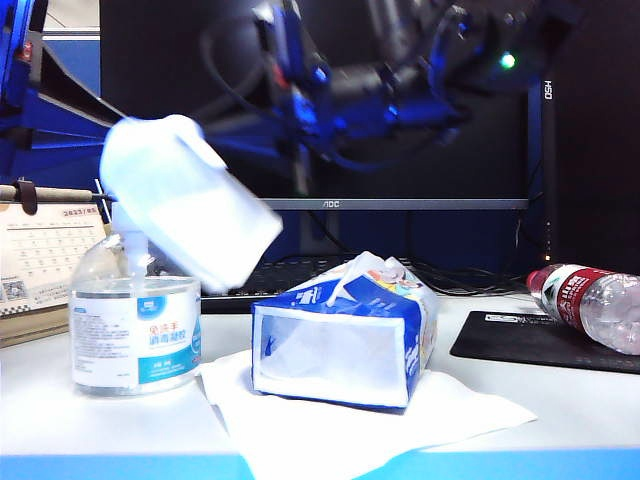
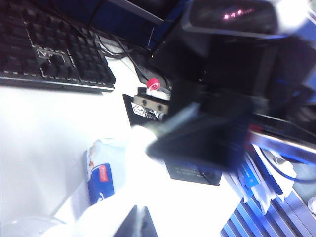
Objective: Pull out a tissue from the tissue dispenser, then press the switch of the alcohol sanitizer bottle to drop some sanitizer on the paper tissue, and finally place the treated tissue on the table.
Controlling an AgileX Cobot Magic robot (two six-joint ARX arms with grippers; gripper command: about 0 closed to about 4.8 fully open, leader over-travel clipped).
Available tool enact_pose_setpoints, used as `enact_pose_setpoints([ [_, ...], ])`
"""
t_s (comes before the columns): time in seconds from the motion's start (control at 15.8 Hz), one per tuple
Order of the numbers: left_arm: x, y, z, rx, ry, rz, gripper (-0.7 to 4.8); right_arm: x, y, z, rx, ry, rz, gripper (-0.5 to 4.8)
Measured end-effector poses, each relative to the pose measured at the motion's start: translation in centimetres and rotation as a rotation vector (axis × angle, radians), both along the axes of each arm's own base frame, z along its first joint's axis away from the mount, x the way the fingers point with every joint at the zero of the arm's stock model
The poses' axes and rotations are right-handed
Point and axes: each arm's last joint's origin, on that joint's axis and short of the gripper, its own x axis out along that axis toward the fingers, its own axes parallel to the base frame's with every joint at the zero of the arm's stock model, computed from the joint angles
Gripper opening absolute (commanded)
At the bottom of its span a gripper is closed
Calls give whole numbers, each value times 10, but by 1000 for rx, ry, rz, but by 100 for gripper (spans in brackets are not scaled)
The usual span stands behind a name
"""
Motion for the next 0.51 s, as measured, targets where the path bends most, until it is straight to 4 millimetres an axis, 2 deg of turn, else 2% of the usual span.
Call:
enact_pose_setpoints([
  [0.13, 0, 0, 0, 0, 0, 0, -5, 8, -9, -4, -11, 11, -41, -5],
  [0.38, 0, 0, 0, 0, 0, -1, -5, 10, -10, -6, -6, 3, -47, -5],
  [0.51, 0, 0, 0, 0, 0, 0, -5, 14, -8, -20, -25, 33, -50, -5],
])
